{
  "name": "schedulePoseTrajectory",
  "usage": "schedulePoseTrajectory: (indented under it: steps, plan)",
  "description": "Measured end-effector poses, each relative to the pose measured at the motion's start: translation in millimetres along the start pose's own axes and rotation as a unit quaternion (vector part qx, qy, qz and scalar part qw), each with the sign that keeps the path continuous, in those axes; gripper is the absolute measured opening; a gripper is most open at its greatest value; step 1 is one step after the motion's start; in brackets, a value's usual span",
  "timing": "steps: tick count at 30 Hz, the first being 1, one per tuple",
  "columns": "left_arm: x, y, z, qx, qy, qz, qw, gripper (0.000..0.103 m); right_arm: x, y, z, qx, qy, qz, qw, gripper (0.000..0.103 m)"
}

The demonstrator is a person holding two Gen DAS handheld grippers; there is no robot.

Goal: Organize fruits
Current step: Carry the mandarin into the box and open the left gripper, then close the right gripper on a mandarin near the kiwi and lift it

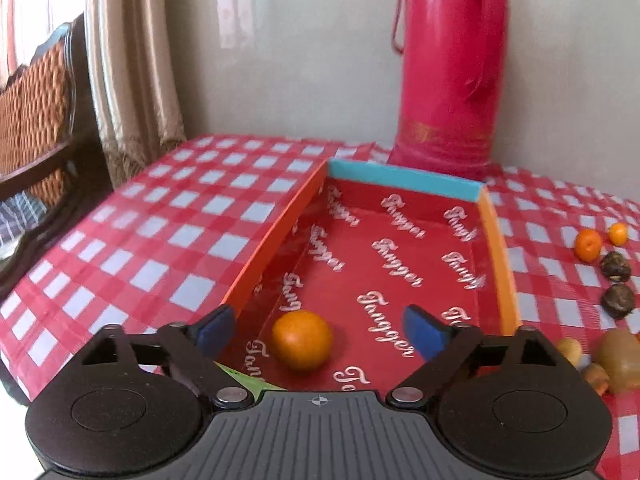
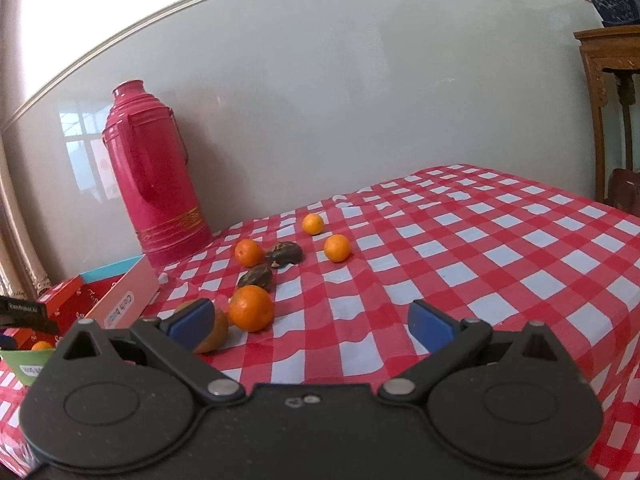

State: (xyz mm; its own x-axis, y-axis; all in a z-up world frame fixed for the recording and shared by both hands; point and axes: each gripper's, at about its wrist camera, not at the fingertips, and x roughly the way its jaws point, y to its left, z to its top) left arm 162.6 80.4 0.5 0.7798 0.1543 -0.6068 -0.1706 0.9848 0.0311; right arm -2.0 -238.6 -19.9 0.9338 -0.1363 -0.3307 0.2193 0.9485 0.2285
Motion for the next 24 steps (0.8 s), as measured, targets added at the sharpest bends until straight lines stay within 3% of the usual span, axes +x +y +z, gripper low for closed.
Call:
schedulePoseTrajectory:
  steps: [6,10,15,18,20,24]
  plan:
    - [-35,7,-18,0.026,-0.069,-0.008,0.9972,0.103,7,4,3,-0.011,0.016,0.017,1.0,0.098]
    - [-47,18,-34,0.014,-0.111,-0.001,0.9937,0.103,18,11,6,-0.023,0.034,0.028,0.999,0.098]
    - [-47,24,-44,0.01,-0.124,0.002,0.9922,0.103,37,27,17,-0.075,0.025,0.033,0.996,0.097]
    - [-40,31,-43,-0.009,-0.104,0.006,0.9945,0.103,55,30,25,-0.085,0.03,0.036,0.995,0.087]
    - [-37,37,-42,-0.028,-0.101,0.006,0.9945,0.103,67,29,28,-0.082,0.04,0.036,0.995,0.073]
    - [-32,41,-43,-0.04,-0.096,0.009,0.9946,0.103,81,24,23,-0.063,0.059,0.038,0.996,0.066]
